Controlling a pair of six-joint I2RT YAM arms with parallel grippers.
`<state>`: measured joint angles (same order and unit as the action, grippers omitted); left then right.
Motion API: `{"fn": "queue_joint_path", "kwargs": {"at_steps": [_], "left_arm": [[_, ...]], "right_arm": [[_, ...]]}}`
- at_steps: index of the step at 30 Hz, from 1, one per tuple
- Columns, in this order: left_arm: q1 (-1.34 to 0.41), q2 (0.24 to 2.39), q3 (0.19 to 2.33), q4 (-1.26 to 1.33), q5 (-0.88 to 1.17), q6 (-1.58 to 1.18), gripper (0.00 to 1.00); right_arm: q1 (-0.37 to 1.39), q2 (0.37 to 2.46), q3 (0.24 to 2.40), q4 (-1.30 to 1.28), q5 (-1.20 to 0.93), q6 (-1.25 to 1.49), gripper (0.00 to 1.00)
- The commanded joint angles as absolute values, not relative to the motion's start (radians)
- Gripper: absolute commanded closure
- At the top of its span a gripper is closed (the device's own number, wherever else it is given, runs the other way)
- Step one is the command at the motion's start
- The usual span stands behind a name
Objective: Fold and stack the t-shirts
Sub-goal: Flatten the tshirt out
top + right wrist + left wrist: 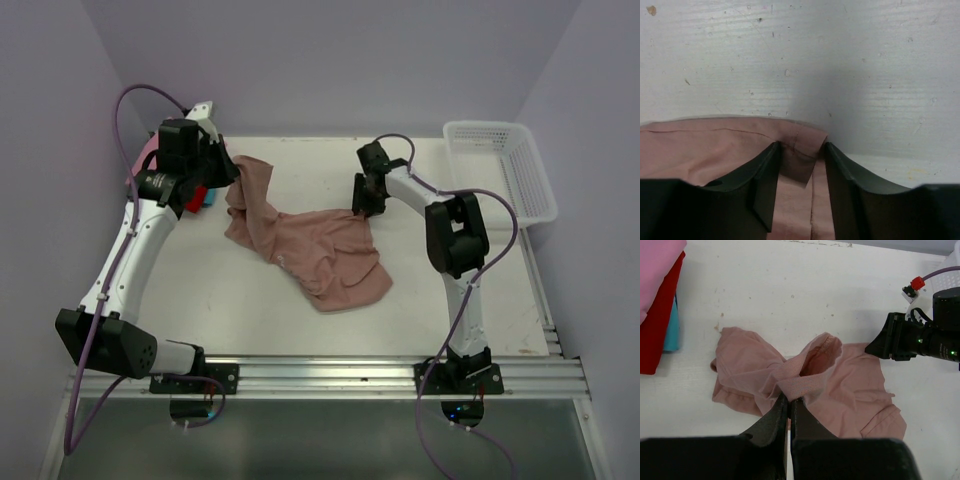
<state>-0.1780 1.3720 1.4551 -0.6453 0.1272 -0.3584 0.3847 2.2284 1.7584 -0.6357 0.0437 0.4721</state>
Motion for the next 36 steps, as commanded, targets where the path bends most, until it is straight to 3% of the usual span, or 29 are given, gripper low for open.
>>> {"fn": "queue_joint_path", "kwargs": {"at_steps": [1, 9, 21, 30, 36], "left_arm": [[-0.17, 1.341, 1.451, -0.611, 0.13, -0.364, 1.0], [-0.17, 1.344, 1.45, -0.609, 0.127, -0.364, 1.0], [-0.166, 1.358, 1.46, -0.563, 0.08, -0.376, 1.0], [-0.161, 1.353, 1.618, -0.614, -0.046, -0.321, 1.0], [-0.161, 1.185, 1.67, -0.539, -0.019, -0.269, 1.0]], "right_arm": [[0.377, 2.246, 1.776, -0.637, 0.052, 0.48, 0.63], [0.377, 2.192, 1.766, -0.65, 0.109, 0.456, 1.0], [0.377, 1.93, 1.695, -0.675, 0.254, 0.368, 1.0], [0.377, 1.522, 1.641, -0.663, 0.396, 0.302, 1.0], [0.379, 1.216, 1.612, -0.614, 0.367, 0.224, 1.0]]}}
